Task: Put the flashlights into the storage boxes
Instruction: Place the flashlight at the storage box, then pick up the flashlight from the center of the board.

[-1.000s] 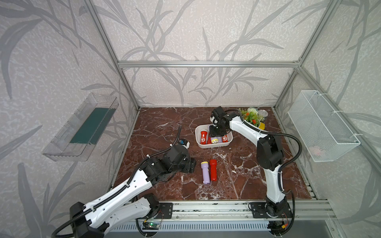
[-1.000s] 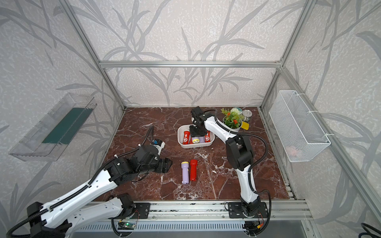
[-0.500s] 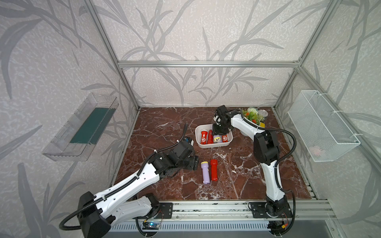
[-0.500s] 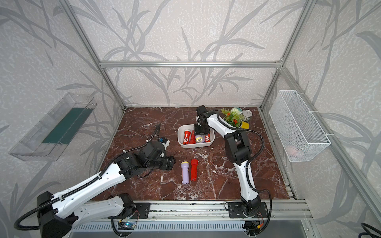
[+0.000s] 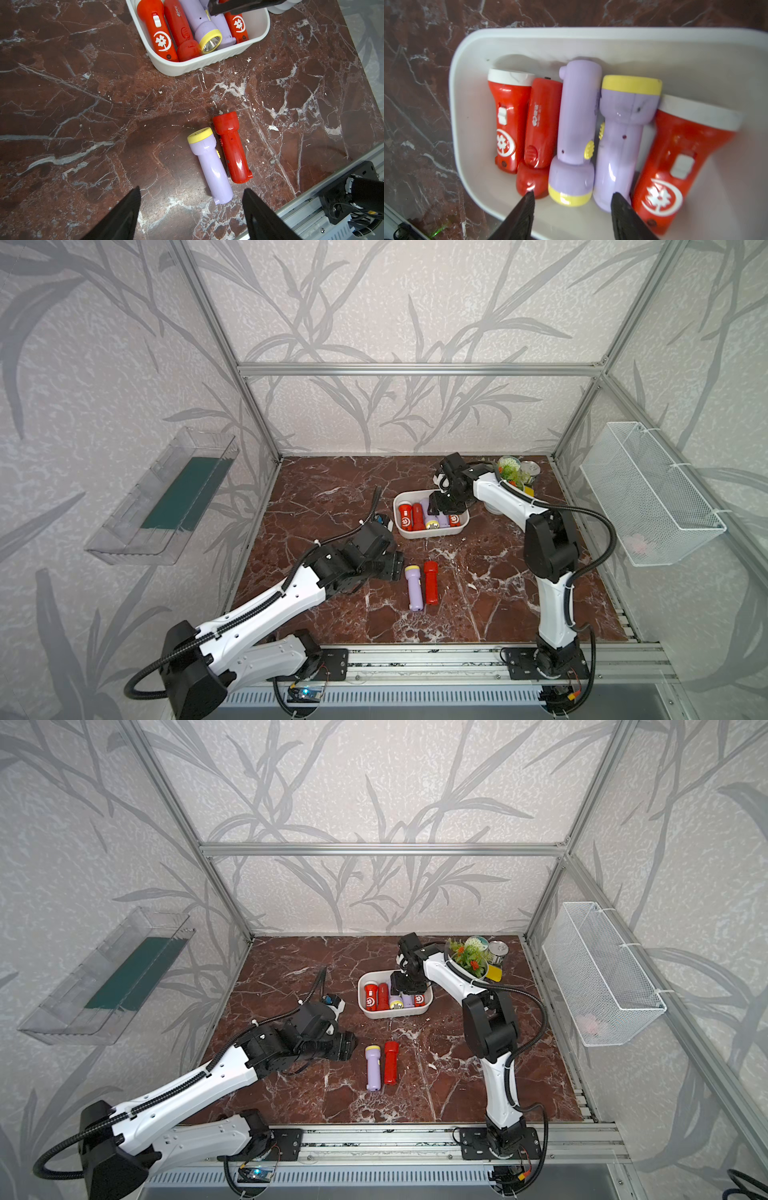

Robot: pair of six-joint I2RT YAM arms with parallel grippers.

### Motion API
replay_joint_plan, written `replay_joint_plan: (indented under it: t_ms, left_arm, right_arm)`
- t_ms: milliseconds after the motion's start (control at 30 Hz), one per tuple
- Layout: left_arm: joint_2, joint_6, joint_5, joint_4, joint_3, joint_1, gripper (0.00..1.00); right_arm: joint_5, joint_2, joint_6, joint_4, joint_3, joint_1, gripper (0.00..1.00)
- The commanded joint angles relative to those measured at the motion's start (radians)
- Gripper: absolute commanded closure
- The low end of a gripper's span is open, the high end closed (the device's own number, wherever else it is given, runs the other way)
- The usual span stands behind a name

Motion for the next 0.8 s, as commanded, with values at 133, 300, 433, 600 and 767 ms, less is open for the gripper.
replay_joint_plan:
  t_ms: [133,300,433,600,767]
  left_arm:
    - [0.030,-0.064,0.024,0.091,-0.077,0.001,0.21]
    - [0.064,-0.096,0.031,0.153,-0.109,-0.002,0.21]
    - [0.115,-0.114,0.041,0.156,-0.101,-0.012,0.22]
    - [0.161,-0.132,0.046,0.142,-0.089,-0.040,0.23]
    - [0.174,-0.155,0.026,0.156,-0.090,-0.072,0.23]
  right_arm:
    - [-0.015,-0.353,-0.008,0.041,-0.253,0.004,0.38]
    - [-0.046,-0.556,0.000,0.069,-0.485,0.023,0.36]
    - [-0.041,-0.686,0.003,0.060,-0.628,0.064,0.36]
    - [-0.022,-0.866,0.036,0.030,-0.767,0.126,0.35]
    - [-0.011,-1.039,0.062,-0.029,-0.849,0.146,0.33]
